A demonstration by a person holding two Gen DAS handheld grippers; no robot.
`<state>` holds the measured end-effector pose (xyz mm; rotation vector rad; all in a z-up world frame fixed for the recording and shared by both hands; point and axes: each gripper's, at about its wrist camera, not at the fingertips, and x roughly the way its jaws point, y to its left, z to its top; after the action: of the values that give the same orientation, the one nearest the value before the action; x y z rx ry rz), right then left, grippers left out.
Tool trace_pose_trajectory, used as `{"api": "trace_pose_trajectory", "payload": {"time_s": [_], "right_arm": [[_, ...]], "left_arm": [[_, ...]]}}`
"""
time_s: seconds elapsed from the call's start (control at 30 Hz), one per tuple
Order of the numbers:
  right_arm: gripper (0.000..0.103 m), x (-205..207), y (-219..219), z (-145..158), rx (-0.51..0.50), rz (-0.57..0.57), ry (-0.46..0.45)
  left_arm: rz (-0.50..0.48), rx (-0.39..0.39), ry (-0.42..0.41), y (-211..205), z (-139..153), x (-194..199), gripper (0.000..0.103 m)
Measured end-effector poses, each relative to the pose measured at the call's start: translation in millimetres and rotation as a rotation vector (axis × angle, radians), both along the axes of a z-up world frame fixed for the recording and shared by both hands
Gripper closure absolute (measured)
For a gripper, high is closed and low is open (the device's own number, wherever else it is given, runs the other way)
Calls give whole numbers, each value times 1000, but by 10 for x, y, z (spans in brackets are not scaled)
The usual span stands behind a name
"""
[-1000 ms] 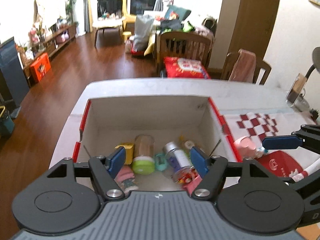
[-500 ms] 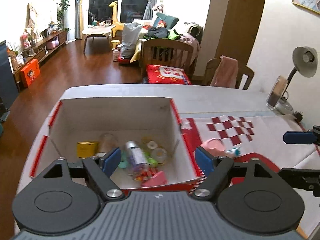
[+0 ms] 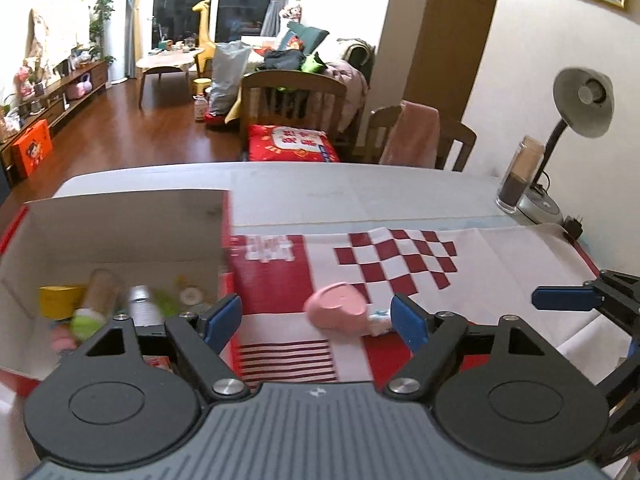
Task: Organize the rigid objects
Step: 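Withdraw both open grippers from the box toward the remaining items, then grasp the pink heart dish with the left gripper while the right gripper grasps the blue-white figure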
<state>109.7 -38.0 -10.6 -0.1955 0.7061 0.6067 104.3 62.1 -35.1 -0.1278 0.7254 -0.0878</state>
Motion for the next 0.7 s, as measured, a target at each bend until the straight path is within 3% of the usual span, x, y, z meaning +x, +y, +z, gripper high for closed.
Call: {"api": "trace_pose_trajectory", "payload": {"time_s": [0.33, 0.7], "right_arm": [[1, 287, -60, -412, -76, 80, 0], [3, 687, 72, -793, -160, 172, 7]], "left_arm": [[-31, 26, 91, -536, -424, 467, 22], [21, 61, 160, -567, -838, 943, 22]]}}
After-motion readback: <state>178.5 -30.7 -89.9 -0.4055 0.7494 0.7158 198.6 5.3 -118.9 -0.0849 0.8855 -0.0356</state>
